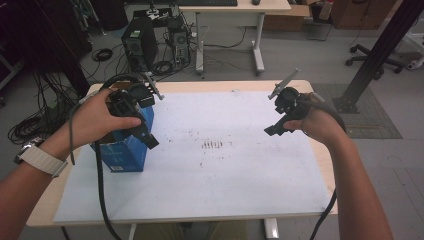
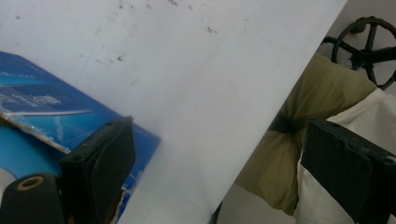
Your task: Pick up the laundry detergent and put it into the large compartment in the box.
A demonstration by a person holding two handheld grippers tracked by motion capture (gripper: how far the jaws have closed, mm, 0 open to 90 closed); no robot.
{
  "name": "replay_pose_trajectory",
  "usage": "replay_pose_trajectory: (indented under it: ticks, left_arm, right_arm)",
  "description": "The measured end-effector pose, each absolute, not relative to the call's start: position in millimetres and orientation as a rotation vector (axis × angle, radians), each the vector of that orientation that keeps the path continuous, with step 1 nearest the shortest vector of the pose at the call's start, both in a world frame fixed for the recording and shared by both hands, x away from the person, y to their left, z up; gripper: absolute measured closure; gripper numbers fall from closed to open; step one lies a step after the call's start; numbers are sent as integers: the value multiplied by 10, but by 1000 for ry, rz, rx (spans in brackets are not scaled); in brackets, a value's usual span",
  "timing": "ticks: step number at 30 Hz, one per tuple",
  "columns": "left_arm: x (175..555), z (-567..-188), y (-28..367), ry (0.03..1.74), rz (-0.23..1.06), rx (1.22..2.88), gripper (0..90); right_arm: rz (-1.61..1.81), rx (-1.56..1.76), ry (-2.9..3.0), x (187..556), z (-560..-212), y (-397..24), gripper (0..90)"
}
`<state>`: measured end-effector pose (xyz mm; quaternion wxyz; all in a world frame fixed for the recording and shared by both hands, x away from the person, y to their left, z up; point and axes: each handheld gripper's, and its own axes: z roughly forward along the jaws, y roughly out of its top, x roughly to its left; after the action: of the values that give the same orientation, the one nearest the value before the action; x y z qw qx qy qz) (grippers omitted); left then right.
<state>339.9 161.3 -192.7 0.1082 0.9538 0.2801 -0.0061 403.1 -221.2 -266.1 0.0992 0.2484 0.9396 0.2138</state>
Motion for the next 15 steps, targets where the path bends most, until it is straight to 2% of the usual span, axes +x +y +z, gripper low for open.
replay_pose_trajectory:
  ticks: [15]
  left_arm:
    - [3309, -1953, 1501, 681, -55, 2844, 105]
  right_arm:
    - [635, 734, 2778, 4006, -2654, -2214, 123]
